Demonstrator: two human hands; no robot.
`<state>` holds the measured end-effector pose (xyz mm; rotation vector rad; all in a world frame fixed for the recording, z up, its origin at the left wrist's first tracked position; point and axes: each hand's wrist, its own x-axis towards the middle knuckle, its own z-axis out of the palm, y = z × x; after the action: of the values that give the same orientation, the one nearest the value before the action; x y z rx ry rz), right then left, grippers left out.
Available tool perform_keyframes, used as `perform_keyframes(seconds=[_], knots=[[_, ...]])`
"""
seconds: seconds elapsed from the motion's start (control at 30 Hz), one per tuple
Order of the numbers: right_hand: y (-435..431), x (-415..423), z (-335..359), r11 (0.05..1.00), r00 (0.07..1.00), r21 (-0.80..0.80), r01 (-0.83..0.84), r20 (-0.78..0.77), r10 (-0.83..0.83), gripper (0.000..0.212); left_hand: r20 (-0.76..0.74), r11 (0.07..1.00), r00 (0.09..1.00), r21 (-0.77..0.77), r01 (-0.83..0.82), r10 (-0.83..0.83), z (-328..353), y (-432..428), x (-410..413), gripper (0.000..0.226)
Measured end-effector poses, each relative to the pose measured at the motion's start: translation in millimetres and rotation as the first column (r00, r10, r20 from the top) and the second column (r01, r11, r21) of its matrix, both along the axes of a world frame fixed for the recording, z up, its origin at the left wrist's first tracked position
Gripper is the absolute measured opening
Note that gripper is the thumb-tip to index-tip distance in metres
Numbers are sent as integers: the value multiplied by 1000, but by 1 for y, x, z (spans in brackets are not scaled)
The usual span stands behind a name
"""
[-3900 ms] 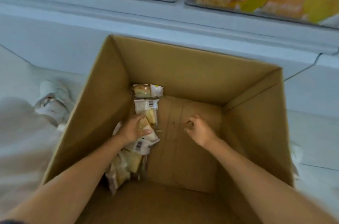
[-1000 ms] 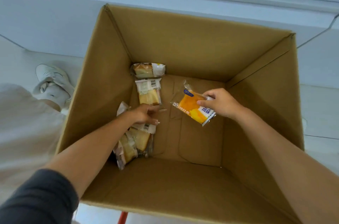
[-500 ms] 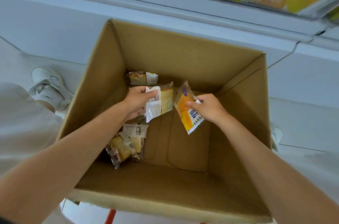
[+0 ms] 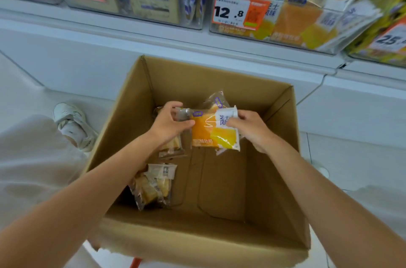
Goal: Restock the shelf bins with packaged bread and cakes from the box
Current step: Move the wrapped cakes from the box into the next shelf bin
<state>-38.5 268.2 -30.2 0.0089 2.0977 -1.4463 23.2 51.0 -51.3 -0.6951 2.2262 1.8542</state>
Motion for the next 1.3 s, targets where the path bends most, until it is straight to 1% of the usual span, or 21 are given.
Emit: perform_keyframes(seconds=[0.03,0.07,0.1,0.13,0.17,0.2,0.27,0.37,0.43,0.53,0.63,0.7,0.83,0.9,0.97,1.0,1.07,1.13,1.2,1.23,1.3], knots=[[5,-4,7,999,999,-51,-14,48,17,19,27,993,999,-106,43,-40,0,-8,-5,83],[9,-9,12,996,995,-86,-32,93,40,26,80,990,991,-77,115,-109,2,-14,-8,100],[12,-13,16,994,989,-98,-47,135,60,37,122,981,973,46,190,-195,5,-17,-11,104],[14,-17,20,993,981,-103,-63,175,80,47,134,948,951,197,248,-277,9,-17,-12,96],[16,-21,23,992,975,-106,-71,205,91,53,129,907,936,319,274,-328,14,-15,-14,78],[17,-23,26,990,971,-123,-65,221,92,55,109,878,930,385,285,-350,19,-10,-16,61],[20,-25,31,983,973,-178,-42,216,81,48,75,855,940,444,267,-332,24,-3,-21,43],[26,-24,36,975,985,-217,-40,158,76,30,79,824,922,483,297,-379,29,-1,-25,44],[29,-23,38,975,987,-218,-46,138,77,24,104,782,871,500,371,-480,34,-2,-26,54],[29,-19,39,974,994,-223,-27,102,51,19,93,715,796,510,478,-598,43,2,-24,85],[23,-17,42,963,997,-263,52,67,-36,17,60,749,860,524,405,-507,43,9,-22,101],[19,-15,43,950,992,-285,125,37,-120,15,51,769,906,550,326,-421,42,12,-19,103],[9,-10,40,874,938,-346,342,62,-342,15,33,806,985,580,117,-168,41,21,-12,71],[2,-4,36,861,933,-359,359,117,-340,24,31,761,998,648,28,-63,41,23,-11,57],[-2,-1,35,861,933,-365,355,193,-303,32,23,683,998,730,18,-51,45,22,-10,48],[-3,0,38,861,931,-370,350,234,-278,35,17,671,997,741,35,-71,48,20,-10,46],[0,1,44,876,944,-380,298,256,-209,42,4,729,991,677,98,-137,55,19,-12,43],[6,1,50,902,968,-364,233,171,-181,47,8,841,985,522,143,-172,65,21,-19,43],[10,-1,59,910,982,-371,186,75,-171,53,-19,924,990,356,138,-140,79,31,-26,52],[12,-3,66,911,988,-383,152,44,-147,57,-68,959,993,262,109,-94,86,37,-32,50],[16,-7,85,914,993,-389,116,13,-121,66,-221,998,975,54,32,-20,105,50,-41,34]])
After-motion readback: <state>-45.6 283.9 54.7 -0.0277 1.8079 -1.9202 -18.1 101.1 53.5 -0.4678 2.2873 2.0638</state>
